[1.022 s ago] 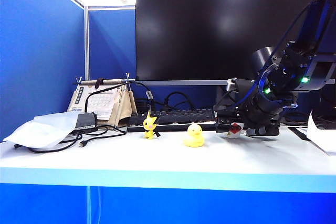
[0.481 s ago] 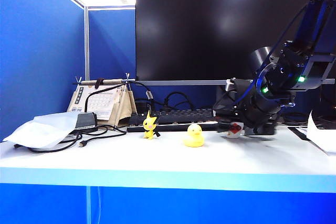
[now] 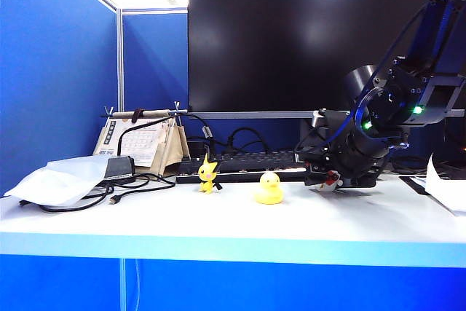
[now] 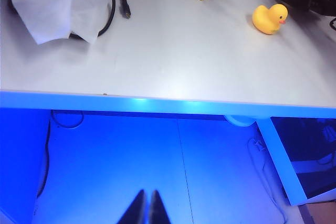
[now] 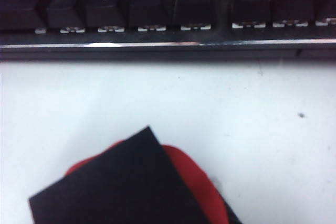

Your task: Pick up the doll with a different color than the other dolls and place it near you.

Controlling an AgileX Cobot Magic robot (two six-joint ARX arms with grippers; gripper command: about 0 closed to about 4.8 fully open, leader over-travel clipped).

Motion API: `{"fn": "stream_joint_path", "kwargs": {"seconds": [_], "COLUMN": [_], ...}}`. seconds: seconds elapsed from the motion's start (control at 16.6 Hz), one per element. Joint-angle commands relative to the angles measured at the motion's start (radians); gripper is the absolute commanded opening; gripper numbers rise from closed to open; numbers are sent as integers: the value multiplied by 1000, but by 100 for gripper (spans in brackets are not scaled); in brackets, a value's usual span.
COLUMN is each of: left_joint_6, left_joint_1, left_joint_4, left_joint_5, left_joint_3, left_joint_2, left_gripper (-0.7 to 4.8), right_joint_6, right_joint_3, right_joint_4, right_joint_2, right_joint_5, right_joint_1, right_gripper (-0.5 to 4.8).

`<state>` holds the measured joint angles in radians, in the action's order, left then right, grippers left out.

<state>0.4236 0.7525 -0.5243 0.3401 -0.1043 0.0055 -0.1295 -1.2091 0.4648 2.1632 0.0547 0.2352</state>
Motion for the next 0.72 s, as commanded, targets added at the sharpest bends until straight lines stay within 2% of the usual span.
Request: {"fn": "stream_joint_path", "kwargs": {"seconds": [0.06, 0.3, 0.48, 0.6, 0.66, 0.72], "left_joint_6": [2, 2, 2, 2, 2, 2], "left_joint_1": [0, 0, 0, 0, 0, 0], "left_joint_4": [2, 2, 2, 2, 2, 2], "left_joint_5": [-4, -4, -4, -4, -4, -4], "left_joint_3": [-1, -1, -1, -1, -1, -1], "left_joint_2": [0, 0, 0, 0, 0, 0], "left_gripper": [22, 22, 22, 22, 22, 22], "right_joint_6": [-1, -1, 2, 31, 31, 31], "right_joint_3": [-3, -2, -2, 0, 8, 26], "right_joint_4": [37, 3, -116, -180, -192, -192], "right_joint_2": [-51, -131, -183, -208, -220, -240], "right_joint_5": [0, 47, 90, 188, 278, 346], "right_joint_1": [0, 0, 0, 0, 0, 5], "right_gripper": [229, 228, 220, 175, 142, 133]}}
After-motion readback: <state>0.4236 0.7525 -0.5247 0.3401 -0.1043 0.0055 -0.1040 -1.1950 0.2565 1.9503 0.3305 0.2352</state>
